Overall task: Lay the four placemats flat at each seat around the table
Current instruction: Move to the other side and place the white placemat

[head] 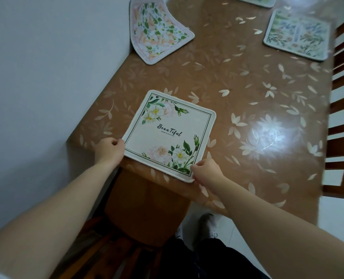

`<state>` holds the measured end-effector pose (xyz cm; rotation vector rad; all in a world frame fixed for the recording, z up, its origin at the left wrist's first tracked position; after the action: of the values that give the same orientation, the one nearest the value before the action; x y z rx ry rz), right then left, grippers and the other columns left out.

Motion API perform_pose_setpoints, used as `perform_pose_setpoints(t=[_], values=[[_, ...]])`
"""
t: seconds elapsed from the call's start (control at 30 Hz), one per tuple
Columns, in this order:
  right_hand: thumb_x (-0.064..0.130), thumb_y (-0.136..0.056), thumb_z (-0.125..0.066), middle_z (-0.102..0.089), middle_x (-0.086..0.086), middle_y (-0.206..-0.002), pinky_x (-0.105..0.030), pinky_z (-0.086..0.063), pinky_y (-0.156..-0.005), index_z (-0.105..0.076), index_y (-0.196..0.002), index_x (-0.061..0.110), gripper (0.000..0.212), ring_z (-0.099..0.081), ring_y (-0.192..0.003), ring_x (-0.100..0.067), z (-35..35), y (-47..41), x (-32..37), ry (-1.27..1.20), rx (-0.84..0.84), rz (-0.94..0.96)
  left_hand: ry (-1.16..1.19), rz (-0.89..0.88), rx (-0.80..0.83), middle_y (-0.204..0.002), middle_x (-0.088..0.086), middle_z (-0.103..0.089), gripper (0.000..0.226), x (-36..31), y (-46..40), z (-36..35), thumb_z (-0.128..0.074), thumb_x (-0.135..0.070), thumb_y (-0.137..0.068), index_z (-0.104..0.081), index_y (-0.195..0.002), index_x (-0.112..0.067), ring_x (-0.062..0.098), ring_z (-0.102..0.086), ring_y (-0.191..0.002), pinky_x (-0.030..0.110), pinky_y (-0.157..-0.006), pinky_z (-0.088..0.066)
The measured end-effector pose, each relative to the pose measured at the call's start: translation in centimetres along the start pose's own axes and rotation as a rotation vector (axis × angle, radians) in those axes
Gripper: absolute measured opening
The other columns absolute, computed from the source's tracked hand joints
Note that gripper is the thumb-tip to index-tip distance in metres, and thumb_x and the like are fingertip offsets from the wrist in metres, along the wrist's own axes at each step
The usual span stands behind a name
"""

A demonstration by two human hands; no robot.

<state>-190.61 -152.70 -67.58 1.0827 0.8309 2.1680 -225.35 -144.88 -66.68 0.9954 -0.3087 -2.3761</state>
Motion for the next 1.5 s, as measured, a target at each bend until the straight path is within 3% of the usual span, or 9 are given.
perform_pose_setpoints(t=[0.1, 0.2, 0.37, 0.57, 0.87, 1.03, 1.17, 1.3, 1.5], values=[[0.035, -0.095, -0.066, -0.064, -0.011, -0.132, -0.040, -0.060, -0.088, -0.057, -0.142, 0.019, 0.050, -0.066, -0.109, -0.026, 0.4, -0.7, 2.8, 0.239, -0.109, 0.269, -0.139, -0.271, 0.044, -0.125, 0.004, -0.064, 0.037, -2.3, 0.5, -1.1, -0.058, -0.038, -0.097, -0.061, -0.128, -0.018, 0.021, -0.061, -0.111, 0.032, -0.083, -0.052], [0.046, -0.090, -0.073, -0.011, -0.010, -0.172, -0.051, -0.027, -0.121, -0.020, -0.162, 0.032, 0.091, -0.014, -0.156, -0.034, -0.5, -1.5, 4.7, 0.557, -0.103, 0.447, -0.314, -0.420, 0.188, -0.156, 0.006, -0.044, 0.057, -2.3, 1.2, -3.6, -0.061, -0.033, -0.098, -0.044, -0.149, -0.014, 0.025, -0.041, -0.143, 0.041, -0.111, -0.037], [0.056, -0.082, -0.078, 0.020, -0.009, -0.172, -0.055, 0.000, -0.125, 0.008, -0.163, 0.034, 0.121, 0.018, -0.156, -0.037, -2.0, -3.9, 4.1, 0.894, 0.019, 0.499, -0.470, -0.472, 0.257, -0.169, 0.006, -0.021, 0.059, -0.7, 2.3, -5.3, -0.053, -0.032, -0.103, -0.036, -0.155, -0.012, 0.021, -0.015, -0.155, 0.037, -0.121, -0.021], [0.073, -0.068, -0.079, 0.032, -0.009, -0.168, -0.063, 0.006, -0.123, 0.020, -0.161, 0.033, 0.142, 0.027, -0.153, -0.041, -1.9, -5.2, 6.1, 1.025, 0.083, 0.660, -0.670, -0.353, 0.313, -0.168, 0.004, 0.023, 0.114, -1.3, 2.0, -6.4, -0.037, -0.088, -0.081, 0.007, -0.162, -0.022, 0.023, 0.025, -0.152, 0.043, -0.121, 0.000], [0.076, -0.063, -0.079, 0.034, -0.011, -0.167, -0.064, 0.007, -0.122, 0.024, -0.160, 0.032, 0.148, 0.030, -0.150, -0.045, -2.2, -6.2, 5.0, 1.077, 0.151, 0.693, -0.876, -0.279, 0.450, -0.161, 0.016, 0.039, 0.124, -0.8, 2.2, -8.1, -0.031, -0.094, -0.075, 0.028, -0.155, -0.019, 0.034, 0.037, -0.146, 0.050, -0.121, 0.006], [0.070, -0.074, -0.076, 0.028, -0.011, -0.169, -0.067, -0.001, -0.122, 0.011, -0.163, 0.031, 0.130, 0.023, -0.153, -0.044, -1.8, -6.3, 6.0, 1.032, 0.158, 0.709, -0.825, -0.299, 0.410, -0.166, 0.012, 0.028, 0.120, -2.9, 1.6, -7.8, -0.030, -0.093, -0.077, 0.015, -0.160, -0.019, 0.028, 0.028, -0.151, 0.047, -0.123, 0.002], [0.064, -0.089, -0.064, 0.012, -0.010, -0.173, -0.060, -0.010, -0.124, -0.007, -0.164, 0.032, 0.099, 0.007, -0.158, -0.038, 1.8, -8.5, 9.8, 0.819, 0.101, 0.669, -0.805, -0.391, 0.334, -0.169, 0.007, 0.020, 0.106, -7.9, -1.0, -8.6, -0.032, -0.083, -0.087, 0.005, -0.162, -0.018, 0.023, 0.019, -0.154, 0.044, -0.123, 0.000], [0.049, -0.097, -0.061, -0.030, -0.007, -0.167, -0.045, -0.042, -0.111, -0.032, -0.160, 0.023, 0.073, -0.040, -0.144, -0.031, 7.1, -12.4, 15.1, 0.441, 0.021, 0.566, -0.716, -0.441, 0.265, -0.171, 0.005, 0.010, 0.086, -13.7, -4.9, -10.2, -0.036, -0.065, -0.097, -0.004, -0.162, -0.018, 0.022, 0.012, -0.156, 0.043, -0.125, -0.004], [0.048, -0.095, -0.061, -0.062, -0.006, -0.141, -0.036, -0.052, -0.100, -0.043, -0.154, 0.024, 0.067, -0.064, -0.120, -0.021, 11.8, -18.3, 21.4, 0.105, -0.016, 0.492, -0.698, -0.450, 0.151, -0.172, 0.006, 0.009, 0.081, -19.3, -12.3, -11.8, -0.030, -0.061, -0.099, -0.005, -0.162, -0.017, 0.023, 0.009, -0.156, 0.044, -0.126, -0.006]])
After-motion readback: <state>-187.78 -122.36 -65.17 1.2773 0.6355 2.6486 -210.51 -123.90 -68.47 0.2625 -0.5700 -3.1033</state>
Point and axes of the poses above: each hand's wrist, its own y-axis away from the middle knuckle, its own z-axis out of the back of the hand, x = y × z, the point moved 8 cm from there along -y, towards the middle knuckle
